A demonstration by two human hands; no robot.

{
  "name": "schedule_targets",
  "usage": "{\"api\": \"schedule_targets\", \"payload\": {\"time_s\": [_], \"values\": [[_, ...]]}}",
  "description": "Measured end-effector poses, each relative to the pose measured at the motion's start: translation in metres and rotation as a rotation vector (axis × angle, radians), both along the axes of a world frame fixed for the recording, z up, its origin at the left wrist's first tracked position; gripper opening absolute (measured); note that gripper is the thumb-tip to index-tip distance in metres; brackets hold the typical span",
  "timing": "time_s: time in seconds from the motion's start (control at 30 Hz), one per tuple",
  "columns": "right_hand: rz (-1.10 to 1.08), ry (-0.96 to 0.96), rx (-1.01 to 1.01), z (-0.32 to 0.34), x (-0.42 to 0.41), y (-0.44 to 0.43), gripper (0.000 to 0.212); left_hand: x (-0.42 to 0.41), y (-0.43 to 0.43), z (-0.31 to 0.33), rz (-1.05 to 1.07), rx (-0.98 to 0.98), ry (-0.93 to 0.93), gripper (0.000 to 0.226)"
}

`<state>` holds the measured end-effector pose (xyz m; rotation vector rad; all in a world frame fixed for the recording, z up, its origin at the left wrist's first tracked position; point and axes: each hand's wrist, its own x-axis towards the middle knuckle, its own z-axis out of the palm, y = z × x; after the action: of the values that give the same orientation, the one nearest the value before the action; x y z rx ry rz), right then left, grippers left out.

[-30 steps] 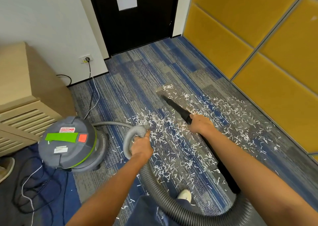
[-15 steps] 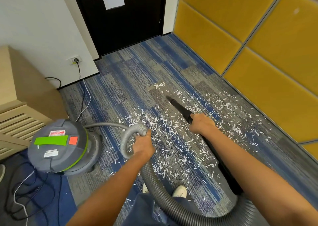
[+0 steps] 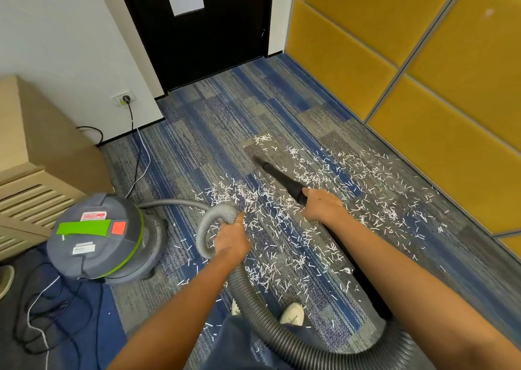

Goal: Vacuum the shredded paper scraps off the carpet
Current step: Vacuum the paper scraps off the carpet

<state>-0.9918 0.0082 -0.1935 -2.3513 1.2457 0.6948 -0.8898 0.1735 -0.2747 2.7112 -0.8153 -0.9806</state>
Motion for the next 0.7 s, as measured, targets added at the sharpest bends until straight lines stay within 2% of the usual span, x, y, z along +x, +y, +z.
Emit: {"api": "schedule_targets", "payload": {"time_s": [0.13,0.33,0.47,0.7], "values": [[-0.012,0.031,-0.012,0.005,-0.016,-0.010,0.050,-0.010,-0.007,-0.001,-0.010,0.014,-0.005,0.089],[-0.079,0.057,-0.041,0.011,-0.044,-0.026,0.042,-0.031,-0.026,0.002,-0.011,-0.009,0.016,0.086],[-0.105,0.063,-0.066,0.016,-0.071,-0.033,0.048,-0.048,-0.037,0.004,-0.010,-0.020,0.040,0.084],[-0.046,0.065,-0.062,0.009,-0.104,-0.017,0.049,-0.086,-0.051,0.004,-0.039,0.002,0.071,0.084]]}}
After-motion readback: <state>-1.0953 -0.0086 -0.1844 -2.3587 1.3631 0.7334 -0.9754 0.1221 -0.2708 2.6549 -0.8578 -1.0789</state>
